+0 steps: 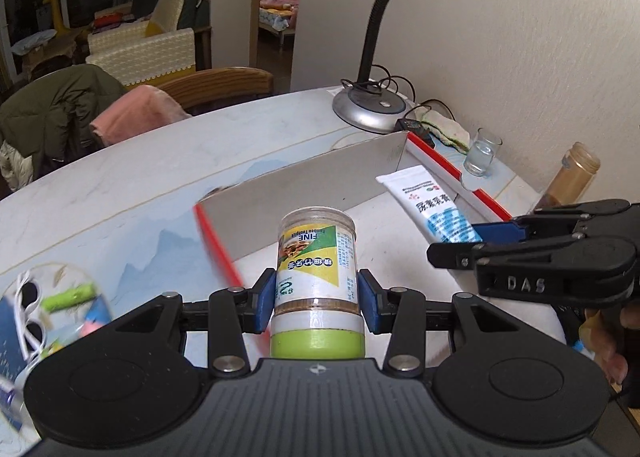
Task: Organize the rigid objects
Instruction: 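Carry the jar and tube into the red shoebox with both tools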
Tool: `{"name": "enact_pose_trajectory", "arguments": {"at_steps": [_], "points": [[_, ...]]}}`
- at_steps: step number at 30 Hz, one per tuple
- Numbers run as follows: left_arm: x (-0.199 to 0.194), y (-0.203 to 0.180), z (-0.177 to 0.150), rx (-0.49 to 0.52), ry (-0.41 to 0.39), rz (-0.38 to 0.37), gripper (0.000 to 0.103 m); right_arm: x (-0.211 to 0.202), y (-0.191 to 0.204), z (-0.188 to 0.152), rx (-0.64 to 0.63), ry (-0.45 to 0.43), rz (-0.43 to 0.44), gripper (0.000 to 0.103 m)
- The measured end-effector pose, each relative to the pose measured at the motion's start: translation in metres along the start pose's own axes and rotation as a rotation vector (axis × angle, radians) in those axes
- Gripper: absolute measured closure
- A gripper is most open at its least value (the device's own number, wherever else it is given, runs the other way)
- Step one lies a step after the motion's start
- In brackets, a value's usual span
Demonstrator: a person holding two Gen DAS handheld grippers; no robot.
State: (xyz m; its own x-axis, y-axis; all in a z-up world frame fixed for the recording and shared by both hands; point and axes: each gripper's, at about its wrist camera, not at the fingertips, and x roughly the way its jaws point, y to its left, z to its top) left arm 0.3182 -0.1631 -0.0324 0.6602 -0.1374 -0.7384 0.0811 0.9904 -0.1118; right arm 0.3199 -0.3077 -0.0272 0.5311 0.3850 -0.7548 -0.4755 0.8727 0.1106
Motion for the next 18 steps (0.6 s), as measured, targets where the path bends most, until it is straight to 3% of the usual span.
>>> {"name": "enact_pose_trajectory", "arguments": {"at_steps": [8, 18], "points": [[0.068, -0.018, 0.025, 0.013, 0.078, 0.026, 0.06, 0.037, -0.032, -0.001, -0.021, 0.075, -0.022, 0.067], [0.137, -0.024, 0.027, -0.022, 0.205, 0.024, 0.06, 0.08, -0.044, -0.005, -0.076, 0.193, -0.037, 0.067]]}}
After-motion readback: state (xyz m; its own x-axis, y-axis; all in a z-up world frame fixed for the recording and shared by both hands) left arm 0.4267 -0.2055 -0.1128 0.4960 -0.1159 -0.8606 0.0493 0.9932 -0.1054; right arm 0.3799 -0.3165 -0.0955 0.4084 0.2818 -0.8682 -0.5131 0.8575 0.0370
